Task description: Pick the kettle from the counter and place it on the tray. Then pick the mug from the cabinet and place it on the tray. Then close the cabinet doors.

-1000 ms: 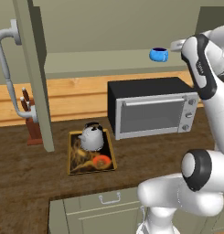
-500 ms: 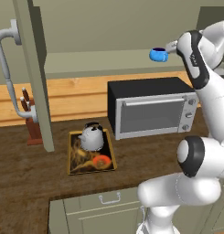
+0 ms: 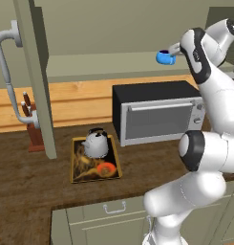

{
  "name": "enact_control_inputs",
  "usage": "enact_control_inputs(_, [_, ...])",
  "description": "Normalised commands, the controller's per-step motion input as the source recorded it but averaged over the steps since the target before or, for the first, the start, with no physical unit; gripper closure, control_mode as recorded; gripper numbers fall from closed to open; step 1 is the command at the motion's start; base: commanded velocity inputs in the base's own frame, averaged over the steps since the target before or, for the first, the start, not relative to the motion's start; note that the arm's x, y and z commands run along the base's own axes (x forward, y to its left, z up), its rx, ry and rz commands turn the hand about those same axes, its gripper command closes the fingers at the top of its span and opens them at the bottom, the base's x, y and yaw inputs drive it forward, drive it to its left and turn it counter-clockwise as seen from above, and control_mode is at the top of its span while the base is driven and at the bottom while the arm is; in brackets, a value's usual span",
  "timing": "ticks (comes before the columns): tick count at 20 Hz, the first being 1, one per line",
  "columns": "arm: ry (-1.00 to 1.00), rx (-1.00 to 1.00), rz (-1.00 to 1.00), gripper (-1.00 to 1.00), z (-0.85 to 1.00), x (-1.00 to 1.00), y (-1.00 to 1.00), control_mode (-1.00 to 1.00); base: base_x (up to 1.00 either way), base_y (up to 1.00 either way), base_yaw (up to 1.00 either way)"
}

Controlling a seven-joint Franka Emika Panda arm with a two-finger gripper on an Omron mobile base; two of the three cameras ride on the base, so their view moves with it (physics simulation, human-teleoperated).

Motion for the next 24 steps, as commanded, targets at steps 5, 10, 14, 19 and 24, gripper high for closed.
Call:
enact_control_inputs(5, [0.03, -0.04, 0.01, -1.0, -0.18, 0.14, 0.15, -1.0, 0.0, 0.0, 0.0])
enact_control_inputs(10, [0.06, -0.03, 0.0, -1.0, -0.04, 0.13, 0.19, -1.0, 0.0, 0.0, 0.0])
enact_control_inputs(14, [0.04, -0.02, 0.0, -1.0, -0.05, 0.15, 0.03, -1.0, 0.0, 0.0, 0.0])
enact_control_inputs(19, [0.01, -0.01, 0.01, -1.0, -0.11, 0.1, 0.0, -1.0, 0.0, 0.0, 0.0])
enact_control_inputs(24, [0.0, 0.0, 0.02, -1.0, -0.12, 0.06, 0.0, -1.0, 0.0, 0.0, 0.0])
